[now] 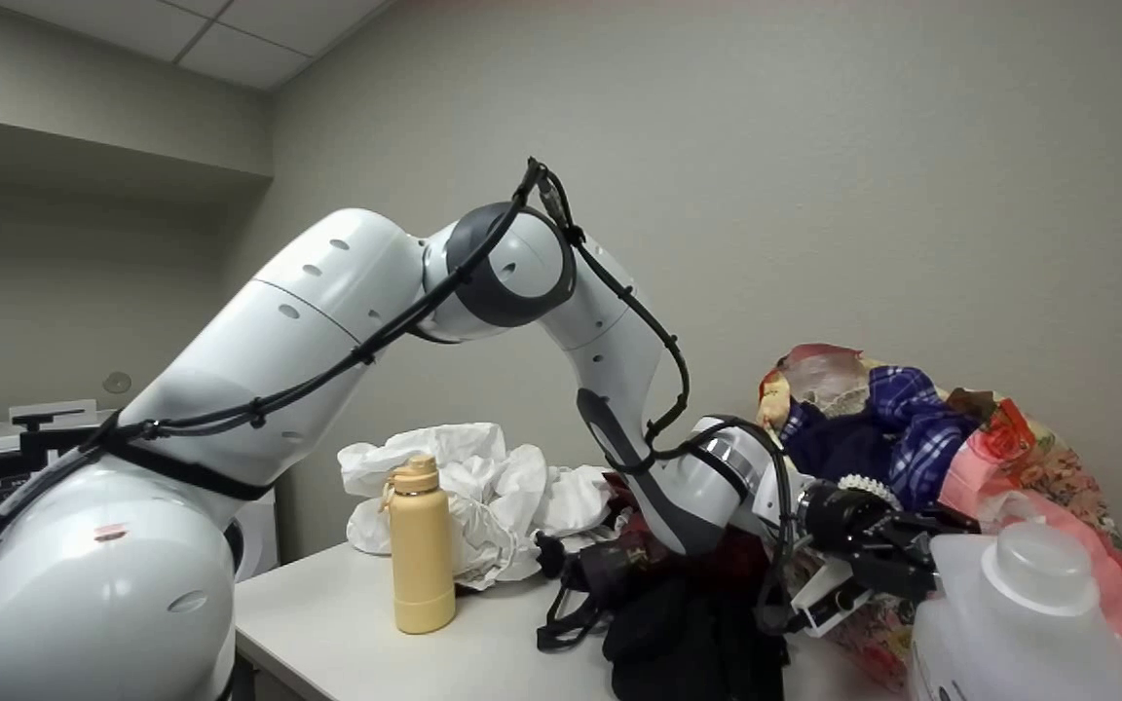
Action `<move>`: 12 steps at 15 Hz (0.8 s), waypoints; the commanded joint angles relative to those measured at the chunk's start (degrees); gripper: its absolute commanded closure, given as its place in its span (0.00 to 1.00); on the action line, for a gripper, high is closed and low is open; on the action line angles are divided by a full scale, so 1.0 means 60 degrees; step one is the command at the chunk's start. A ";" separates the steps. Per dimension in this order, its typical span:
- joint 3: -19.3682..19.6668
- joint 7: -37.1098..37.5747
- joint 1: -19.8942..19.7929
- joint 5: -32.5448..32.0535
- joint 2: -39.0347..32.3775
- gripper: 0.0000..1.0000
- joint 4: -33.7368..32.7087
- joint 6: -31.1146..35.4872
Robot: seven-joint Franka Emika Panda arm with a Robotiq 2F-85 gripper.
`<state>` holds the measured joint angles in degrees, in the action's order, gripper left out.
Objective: Move the jug to the right near the laundry
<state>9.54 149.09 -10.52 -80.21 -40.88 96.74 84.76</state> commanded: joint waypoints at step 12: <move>0.0312 -0.0003 -0.0072 -0.4115 -0.0075 0.95 0.1067 0.0045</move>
<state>10.47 149.09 -10.92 -99.49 -41.50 101.45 85.92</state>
